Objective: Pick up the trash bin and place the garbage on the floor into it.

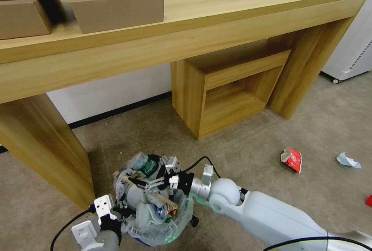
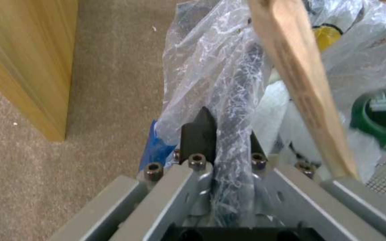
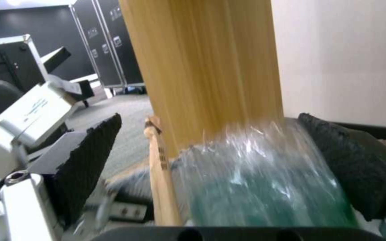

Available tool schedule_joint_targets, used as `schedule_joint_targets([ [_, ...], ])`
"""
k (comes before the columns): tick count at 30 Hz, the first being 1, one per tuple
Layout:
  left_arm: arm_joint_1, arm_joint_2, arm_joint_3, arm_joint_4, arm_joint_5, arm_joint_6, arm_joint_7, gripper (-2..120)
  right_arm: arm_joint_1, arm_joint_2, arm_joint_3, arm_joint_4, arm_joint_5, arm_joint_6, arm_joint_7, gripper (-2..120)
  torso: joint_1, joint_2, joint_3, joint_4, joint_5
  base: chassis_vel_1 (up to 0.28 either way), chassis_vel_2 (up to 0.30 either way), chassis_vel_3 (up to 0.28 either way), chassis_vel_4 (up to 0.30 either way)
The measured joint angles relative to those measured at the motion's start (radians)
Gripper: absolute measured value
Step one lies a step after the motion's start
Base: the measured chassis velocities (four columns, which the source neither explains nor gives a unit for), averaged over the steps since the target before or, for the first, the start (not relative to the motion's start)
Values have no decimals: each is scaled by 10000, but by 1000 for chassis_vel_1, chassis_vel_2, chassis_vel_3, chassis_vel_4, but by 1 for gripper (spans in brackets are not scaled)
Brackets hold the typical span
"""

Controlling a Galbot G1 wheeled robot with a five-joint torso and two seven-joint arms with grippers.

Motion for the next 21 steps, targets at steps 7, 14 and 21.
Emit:
schedule_joint_targets([
  [7,-24,65,-148,19,-110,-1,-41,0,39,-94,-92,199,5,-4,93,100,0,0,0,0,0,0,0,0,0],
  [14,32,17,-136,89,26,-1,10,0,659,-95,666,538,446,-172,-6,100,0,0,0,1,0,0,0,0,0],
  [21,124,-6,-121,91,227,22,164,0,695,-329,1586,848,704,-258,62,100,0,0,0,1,0,0,0,0,0],
])
